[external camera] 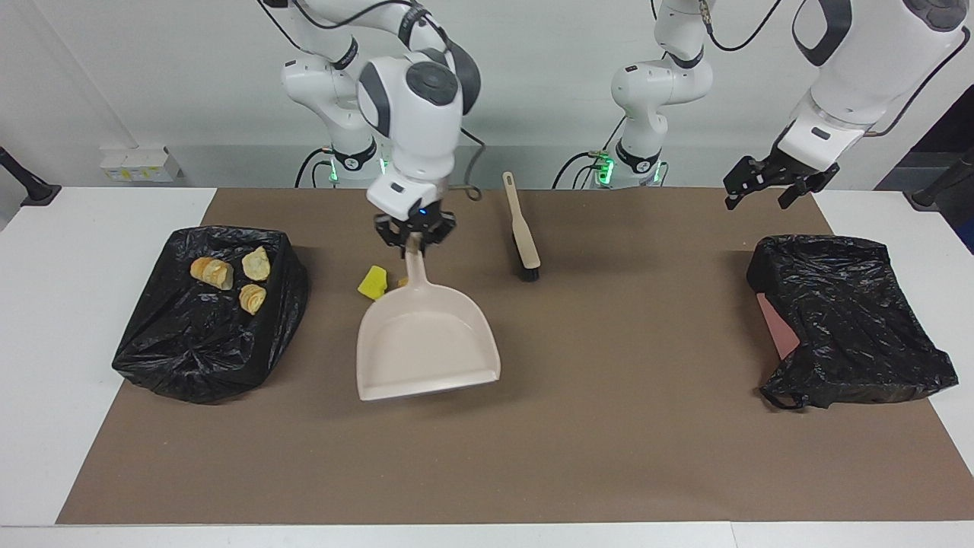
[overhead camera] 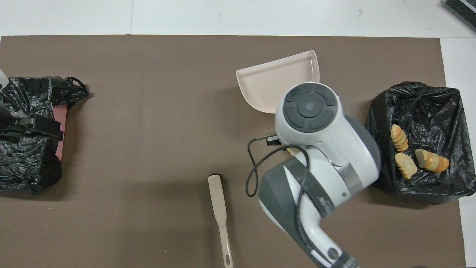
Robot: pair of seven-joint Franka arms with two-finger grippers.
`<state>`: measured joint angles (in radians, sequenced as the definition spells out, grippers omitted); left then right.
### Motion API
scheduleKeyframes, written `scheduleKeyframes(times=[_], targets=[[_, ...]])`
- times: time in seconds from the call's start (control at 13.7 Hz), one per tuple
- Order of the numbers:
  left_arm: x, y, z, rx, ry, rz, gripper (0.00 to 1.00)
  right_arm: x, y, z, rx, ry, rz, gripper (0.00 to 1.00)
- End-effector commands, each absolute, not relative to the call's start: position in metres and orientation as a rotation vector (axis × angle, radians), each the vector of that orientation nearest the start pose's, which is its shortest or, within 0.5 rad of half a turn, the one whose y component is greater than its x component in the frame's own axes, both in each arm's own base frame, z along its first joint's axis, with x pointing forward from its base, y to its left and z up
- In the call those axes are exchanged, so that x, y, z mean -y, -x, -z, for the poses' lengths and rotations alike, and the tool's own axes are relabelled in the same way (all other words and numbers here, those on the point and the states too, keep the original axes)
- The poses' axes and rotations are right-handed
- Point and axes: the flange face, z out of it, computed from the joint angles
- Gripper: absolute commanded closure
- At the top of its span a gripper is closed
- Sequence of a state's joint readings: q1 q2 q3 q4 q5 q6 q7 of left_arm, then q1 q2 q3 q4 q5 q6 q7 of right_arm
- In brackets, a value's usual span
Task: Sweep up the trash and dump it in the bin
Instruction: 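Return the dustpan to the table center with the right gripper and release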
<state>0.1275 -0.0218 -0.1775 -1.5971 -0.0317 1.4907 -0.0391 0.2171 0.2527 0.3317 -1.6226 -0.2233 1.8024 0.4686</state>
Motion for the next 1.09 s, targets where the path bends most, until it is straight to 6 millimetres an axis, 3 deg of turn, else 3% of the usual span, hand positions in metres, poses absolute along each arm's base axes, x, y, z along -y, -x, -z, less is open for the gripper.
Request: scheduleKeyframes(times=[0.0, 0.15, 0.22, 0.51, 0.73, 0.8, 1.02], targets=[[0.026, -0.539, -0.625, -0.04, 3.144, -0.155, 0.0, -0.359, -0.591, -0.46, 0.03, 3.183, 0.045, 1.0], [0.026, -0.537, -0.627, -0.072, 3.134, -0.166, 0.0, -0.411, -0.596, -0.427, -0.049, 3.14, 0.06, 1.0], [0.034, -0.536, -0.626, -0.096, 3.12, -0.179, 0.0, -0.424, -0.598, -0.414, -0.063, 3.131, 0.058, 1.0], [0.039, -0.537, -0.63, -0.121, 3.109, -0.164, 0.0, -0.446, -0.588, -0.372, -0.027, 3.101, 0.061, 1.0], [0.033, -0.537, -0.632, -0.137, 3.116, -0.148, 0.0, -0.437, -0.588, -0.356, -0.013, 3.098, 0.046, 0.67], [0.029, -0.536, -0.636, -0.108, 3.132, -0.123, 0.0, -0.437, -0.586, -0.354, 0.006, 3.102, 0.042, 0.46], [0.034, -0.536, -0.637, -0.117, 3.133, -0.106, 0.0, -0.438, -0.578, -0.359, 0.108, 3.123, 0.022, 0.0]])
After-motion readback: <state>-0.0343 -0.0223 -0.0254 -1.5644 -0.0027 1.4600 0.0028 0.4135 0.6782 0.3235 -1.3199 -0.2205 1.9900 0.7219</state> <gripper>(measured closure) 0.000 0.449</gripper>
